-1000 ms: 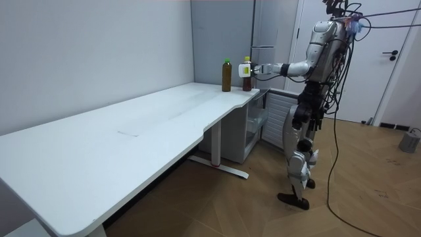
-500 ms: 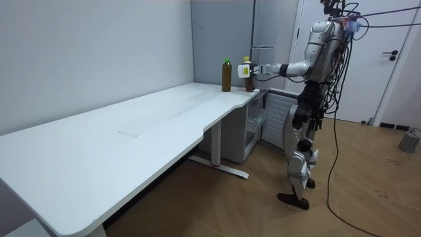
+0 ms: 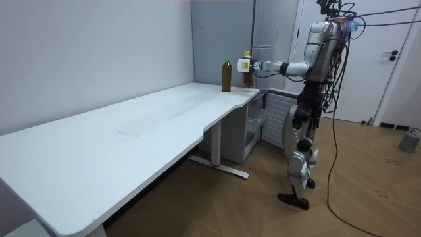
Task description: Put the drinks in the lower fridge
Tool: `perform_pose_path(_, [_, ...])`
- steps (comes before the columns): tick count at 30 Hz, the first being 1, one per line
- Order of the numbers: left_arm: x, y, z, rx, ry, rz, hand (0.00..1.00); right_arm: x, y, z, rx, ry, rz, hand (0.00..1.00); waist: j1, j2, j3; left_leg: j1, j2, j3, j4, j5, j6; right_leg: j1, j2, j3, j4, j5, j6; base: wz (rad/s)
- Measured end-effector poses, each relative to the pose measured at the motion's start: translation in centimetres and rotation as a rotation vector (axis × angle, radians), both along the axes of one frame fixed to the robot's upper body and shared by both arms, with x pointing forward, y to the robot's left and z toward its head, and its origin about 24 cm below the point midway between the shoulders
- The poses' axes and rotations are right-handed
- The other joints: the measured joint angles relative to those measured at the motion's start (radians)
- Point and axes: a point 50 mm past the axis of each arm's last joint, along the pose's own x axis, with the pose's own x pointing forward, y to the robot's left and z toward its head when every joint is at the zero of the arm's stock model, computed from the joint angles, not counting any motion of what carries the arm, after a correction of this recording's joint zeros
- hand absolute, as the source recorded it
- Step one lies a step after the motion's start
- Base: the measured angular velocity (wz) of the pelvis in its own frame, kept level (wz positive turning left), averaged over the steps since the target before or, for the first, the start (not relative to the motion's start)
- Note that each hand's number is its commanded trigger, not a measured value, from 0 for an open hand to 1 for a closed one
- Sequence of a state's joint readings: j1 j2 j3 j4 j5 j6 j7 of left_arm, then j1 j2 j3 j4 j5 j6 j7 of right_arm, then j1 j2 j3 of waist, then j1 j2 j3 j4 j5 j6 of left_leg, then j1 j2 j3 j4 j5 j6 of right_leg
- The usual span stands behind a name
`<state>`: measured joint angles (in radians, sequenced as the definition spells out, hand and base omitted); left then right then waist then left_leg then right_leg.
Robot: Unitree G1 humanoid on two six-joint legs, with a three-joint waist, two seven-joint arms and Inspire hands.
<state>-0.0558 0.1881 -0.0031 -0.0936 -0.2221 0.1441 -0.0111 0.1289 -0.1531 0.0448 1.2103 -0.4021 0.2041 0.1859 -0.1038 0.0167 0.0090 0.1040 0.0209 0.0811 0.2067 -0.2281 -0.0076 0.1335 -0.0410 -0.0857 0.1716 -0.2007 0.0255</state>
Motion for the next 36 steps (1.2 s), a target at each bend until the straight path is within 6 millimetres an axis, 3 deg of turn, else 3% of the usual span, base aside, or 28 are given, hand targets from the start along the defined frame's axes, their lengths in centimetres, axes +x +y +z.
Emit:
perform_pose_path(3, [-0.1,-0.2,0.8,0.003,-0.036,-0.009,1.00,0.3,0.0,0.0,0.004,-0.013,0.004,0.00,0.003,0.009,0.0051,-0.001,-0.001,-0.002,0.000,0.000,0.000,0.006,-0.001,-0.008,-0.002,0.000,0.000,0.10])
perform_pose_path(14, [-1.5,-1.0,3.8,0.000,-0.169,-0.061,1.00,0.8,-0.2,0.0,-0.031,-0.024,0.004,0.00,0.027,-0.004,0.0008,-0.006,-0.007,-0.015,0.000,0.002,0.002,0.009,-0.008,-0.028,-0.003,-0.003,0.001,0.04])
perform_pose_path(22, [-2.4,-1.3,3.3,-0.009,-0.150,-0.087,1.00,1.7,-0.2,0.0,-0.053,-0.073,-0.011,0.00,0.035,-0.010,-0.0058,-0.024,-0.010,-0.040,0.016,0.002,0.002,0.010,-0.009,-0.053,-0.003,-0.003,0.001,0.09])
perform_pose_path(26, [-2.6,-2.2,2.9,-0.020,-0.136,-0.123,1.00,1.9,-0.2,0.0,-0.056,-0.082,0.005,0.00,0.071,-0.004,-0.0095,-0.022,-0.011,-0.047,0.018,0.003,0.002,0.019,-0.010,-0.057,-0.003,-0.003,0.001,0.05])
perform_pose_path(31, [-3.6,-2.2,1.5,-0.057,-0.072,-0.142,1.00,2.3,-0.3,0.0,-0.083,-0.100,0.021,0.00,0.084,-0.006,-0.0076,-0.032,-0.014,-0.056,0.031,0.003,0.002,0.022,-0.012,-0.070,-0.005,-0.005,0.002,0.08])
perform_pose_path(36, [-4.0,-2.7,0.2,-0.092,-0.016,-0.167,1.00,5.4,-0.4,0.5,-0.112,-0.210,0.000,0.00,0.101,-0.017,-0.0023,-0.047,-0.017,-0.061,0.033,0.007,0.005,0.012,-0.014,-0.073,-0.005,-0.005,0.002,0.05])
